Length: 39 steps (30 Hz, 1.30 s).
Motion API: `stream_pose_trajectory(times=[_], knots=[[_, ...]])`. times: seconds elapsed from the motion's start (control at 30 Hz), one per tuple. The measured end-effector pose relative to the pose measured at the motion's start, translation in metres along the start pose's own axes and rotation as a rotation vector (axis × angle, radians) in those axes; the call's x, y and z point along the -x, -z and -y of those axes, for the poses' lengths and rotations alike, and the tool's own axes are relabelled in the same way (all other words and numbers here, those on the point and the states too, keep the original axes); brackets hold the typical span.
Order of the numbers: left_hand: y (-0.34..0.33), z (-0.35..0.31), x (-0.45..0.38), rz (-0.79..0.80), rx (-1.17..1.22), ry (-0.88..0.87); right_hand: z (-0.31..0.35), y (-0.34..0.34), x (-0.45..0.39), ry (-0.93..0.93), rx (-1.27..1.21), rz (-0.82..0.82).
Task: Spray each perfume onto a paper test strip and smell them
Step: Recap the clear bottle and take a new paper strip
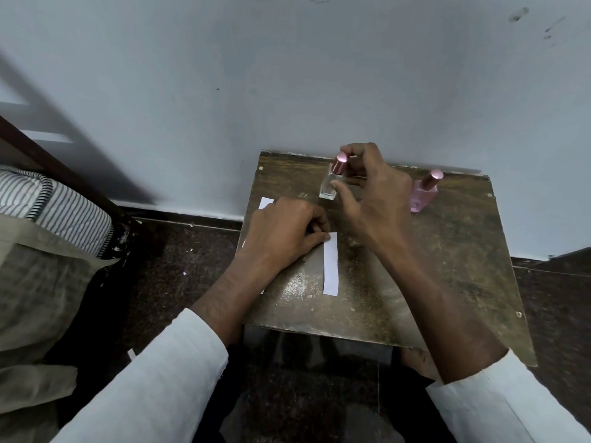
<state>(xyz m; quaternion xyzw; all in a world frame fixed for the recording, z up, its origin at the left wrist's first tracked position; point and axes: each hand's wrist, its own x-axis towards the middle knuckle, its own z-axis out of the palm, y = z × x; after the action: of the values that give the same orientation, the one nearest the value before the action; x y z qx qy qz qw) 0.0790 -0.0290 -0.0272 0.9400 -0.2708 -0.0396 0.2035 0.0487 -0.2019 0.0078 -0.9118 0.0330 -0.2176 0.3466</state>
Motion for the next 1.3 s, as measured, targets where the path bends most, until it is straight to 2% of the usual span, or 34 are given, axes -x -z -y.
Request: stream_pose_trajectory(times=[0.2,0.53,0.83,1.07,1.3], knots=[[0.004,0.007,-0.014,-0.063,0.005,0.029,0.005,0.013,-0.005,-0.036,-0.025,-0.055],[0.002,0.014,-0.038,-0.159,-0.002,0.117,-0.004,-0.001,-0.002,0.004,-0.051,-0.038],[0.008,0.03,-0.04,-0.132,0.078,0.237,-0.008,-0.011,0.0,0.016,-0.063,0.0],[0.011,0.035,-0.032,-0.138,0.071,0.215,-0.011,-0.019,0.002,-0.021,-0.061,0.082],[0.014,0.038,-0.027,-0.137,0.065,0.207,-0.01,-0.021,0.002,0.025,0.0,0.112]])
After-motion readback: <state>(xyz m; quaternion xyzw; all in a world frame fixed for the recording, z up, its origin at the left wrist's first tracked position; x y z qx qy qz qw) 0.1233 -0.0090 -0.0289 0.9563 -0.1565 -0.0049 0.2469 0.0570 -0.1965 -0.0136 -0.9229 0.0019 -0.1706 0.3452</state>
